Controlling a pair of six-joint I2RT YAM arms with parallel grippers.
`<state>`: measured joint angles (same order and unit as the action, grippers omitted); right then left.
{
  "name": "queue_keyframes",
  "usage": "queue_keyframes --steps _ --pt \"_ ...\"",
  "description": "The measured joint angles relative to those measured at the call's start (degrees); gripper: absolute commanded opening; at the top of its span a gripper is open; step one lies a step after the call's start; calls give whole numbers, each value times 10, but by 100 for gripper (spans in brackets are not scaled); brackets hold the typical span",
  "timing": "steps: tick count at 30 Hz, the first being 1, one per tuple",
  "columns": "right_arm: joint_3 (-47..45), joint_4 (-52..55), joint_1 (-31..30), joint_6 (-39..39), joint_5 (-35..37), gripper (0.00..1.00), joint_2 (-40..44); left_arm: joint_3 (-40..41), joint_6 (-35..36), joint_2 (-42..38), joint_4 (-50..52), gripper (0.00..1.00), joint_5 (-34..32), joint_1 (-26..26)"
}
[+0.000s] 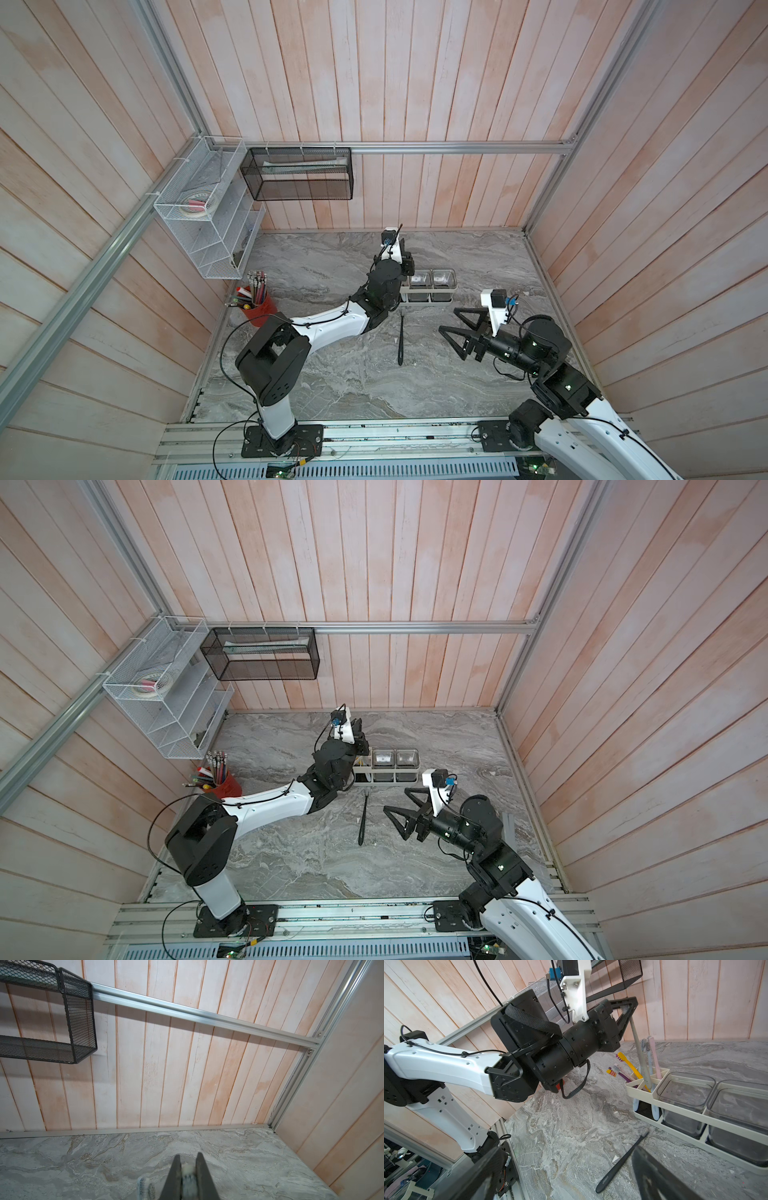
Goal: Place the toothbrush into the toothbrush holder
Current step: Place the toothbrush in the toothbrush holder.
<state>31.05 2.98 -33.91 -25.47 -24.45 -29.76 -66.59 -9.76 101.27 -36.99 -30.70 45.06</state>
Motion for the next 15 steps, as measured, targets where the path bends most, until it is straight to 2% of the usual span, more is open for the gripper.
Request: queue_keyframes --steps 15 --pt "-33 -17 0 -20 -12 98 11 11 -24 41 -19 0 0 6"
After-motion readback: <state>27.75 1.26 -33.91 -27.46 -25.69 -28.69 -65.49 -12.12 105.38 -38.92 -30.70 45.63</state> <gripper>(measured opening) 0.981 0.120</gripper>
